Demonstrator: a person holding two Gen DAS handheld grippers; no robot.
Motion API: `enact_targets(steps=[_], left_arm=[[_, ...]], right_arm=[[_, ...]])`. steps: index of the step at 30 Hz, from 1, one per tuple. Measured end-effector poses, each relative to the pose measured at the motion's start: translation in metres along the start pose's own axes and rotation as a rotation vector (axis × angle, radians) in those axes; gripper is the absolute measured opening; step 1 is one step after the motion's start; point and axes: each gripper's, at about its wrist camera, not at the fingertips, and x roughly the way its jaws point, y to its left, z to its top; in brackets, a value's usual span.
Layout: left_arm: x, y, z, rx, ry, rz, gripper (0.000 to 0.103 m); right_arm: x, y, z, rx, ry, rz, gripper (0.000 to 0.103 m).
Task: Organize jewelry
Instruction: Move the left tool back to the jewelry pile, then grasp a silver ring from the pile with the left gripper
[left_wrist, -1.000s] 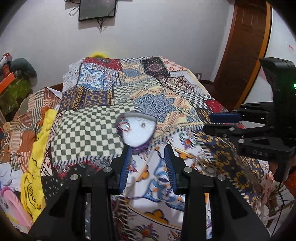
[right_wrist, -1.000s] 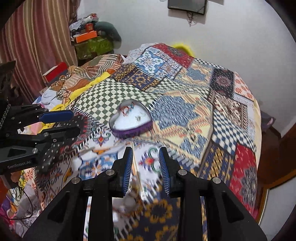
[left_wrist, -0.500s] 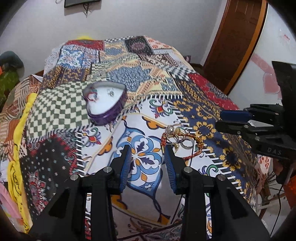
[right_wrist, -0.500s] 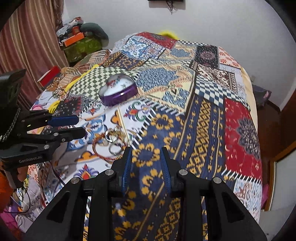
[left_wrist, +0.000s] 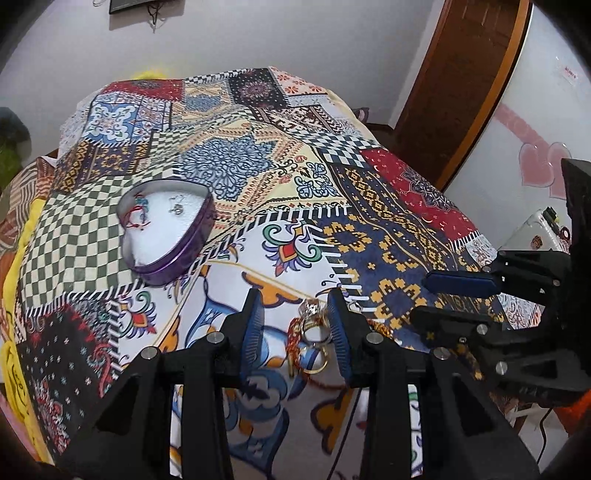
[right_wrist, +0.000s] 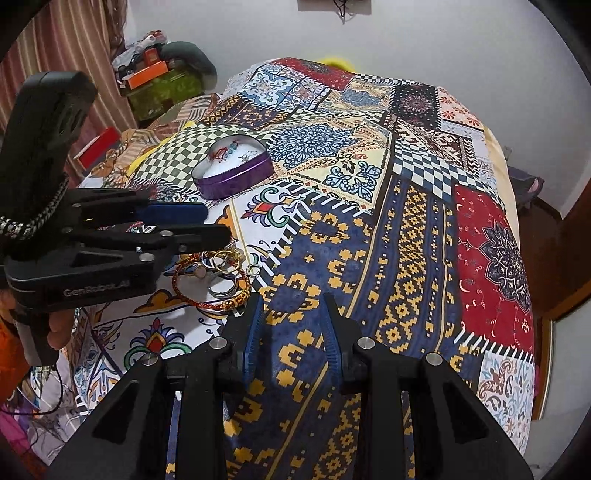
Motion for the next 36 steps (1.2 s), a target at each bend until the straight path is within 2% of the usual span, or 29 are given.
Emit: enact_targets(steps=[5, 7, 9, 17, 26, 32, 34, 36], left_arm=[[0.012, 0.0, -0.001, -0.005, 0.025, -0.029, 0.024], [0.013, 0.003, -0.002, -0.025, 0.021, -0.056, 0.015], [0.013, 0.005, -0.003, -0.041, 0.021, -0.081, 0.012], [-0.001, 0.01, -0.001, -0.055, -0.013, -0.096, 0.01], [-0.023, 0.021, -0.002, -0.046, -0.066, -0.05, 0.009], [-0.028, 0.029, -0.008, -0.069, -0.075, -0.06, 0.009], [-0.029, 0.031, -0.008, -0.077, -0.08, -0.067, 0.009], [-0.029, 0.033, -0.008, -0.083, -0.083, -0.072, 0.009]], right_arm=[[0.003, -0.002, 0.001, 0.0, -0.002, 0.015, 0.028], [0.004, -0.003, 0.001, 0.001, -0.001, 0.019, 0.028], [0.006, -0.003, 0.001, 0.0, 0.001, 0.023, 0.028], [0.013, 0.002, 0.008, -0.031, -0.003, 0.015, 0.028], [0.026, 0.016, 0.012, -0.107, -0.005, 0.001, 0.028], [0.032, 0.023, 0.015, -0.129, -0.005, 0.013, 0.028], [0.033, 0.026, 0.016, -0.14, -0.005, 0.022, 0.024], [0.036, 0.027, 0.016, -0.143, 0.001, 0.038, 0.013]])
